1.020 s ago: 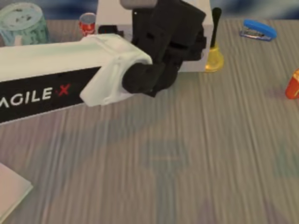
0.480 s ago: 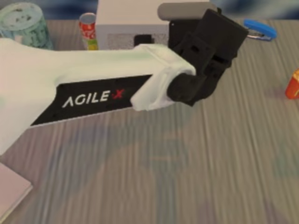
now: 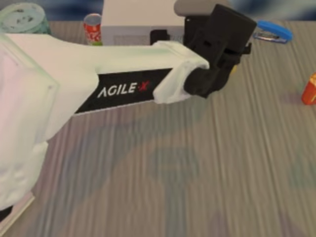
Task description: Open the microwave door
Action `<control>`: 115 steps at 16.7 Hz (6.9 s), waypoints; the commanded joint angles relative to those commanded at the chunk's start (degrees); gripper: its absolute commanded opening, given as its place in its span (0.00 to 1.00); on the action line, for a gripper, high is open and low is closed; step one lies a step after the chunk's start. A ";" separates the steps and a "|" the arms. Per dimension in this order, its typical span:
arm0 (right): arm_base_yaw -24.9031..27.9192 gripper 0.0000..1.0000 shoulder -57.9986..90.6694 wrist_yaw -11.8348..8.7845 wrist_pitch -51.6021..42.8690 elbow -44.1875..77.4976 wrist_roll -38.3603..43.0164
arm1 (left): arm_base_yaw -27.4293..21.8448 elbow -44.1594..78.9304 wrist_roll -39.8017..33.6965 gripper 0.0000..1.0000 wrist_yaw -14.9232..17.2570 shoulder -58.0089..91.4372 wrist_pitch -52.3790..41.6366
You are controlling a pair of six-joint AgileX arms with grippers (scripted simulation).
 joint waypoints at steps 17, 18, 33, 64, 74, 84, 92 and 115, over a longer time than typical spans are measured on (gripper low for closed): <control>0.00 1.00 0.00 0.00 0.00 0.00 0.00 | 1.35 1.84 0.99 0.17 1.16 2.01 1.06; 0.00 1.00 0.00 0.00 0.00 0.00 0.00 | 1.35 1.84 0.99 0.10 1.16 2.01 1.06; 0.00 1.00 0.00 0.00 0.00 0.00 0.00 | -1.78 5.43 -0.88 0.00 3.15 3.17 -5.05; 0.00 1.00 0.00 0.00 0.00 0.00 0.00 | 3.83 47.11 -14.72 0.00 20.94 16.13 -63.41; 0.00 1.00 0.00 0.00 0.00 0.00 0.00 | 3.83 47.11 -14.72 0.00 20.94 16.13 -63.41; 0.00 1.00 0.00 0.00 0.00 0.00 0.00 | 3.84 34.07 -10.35 0.00 22.55 9.04 -56.38; 0.00 1.00 0.00 0.00 0.00 0.00 0.00 | 3.88 32.24 -9.65 0.00 22.99 7.82 -55.19; 0.00 1.00 0.00 0.00 0.00 0.00 0.00 | 3.86 28.25 -7.84 0.00 23.76 5.54 -52.97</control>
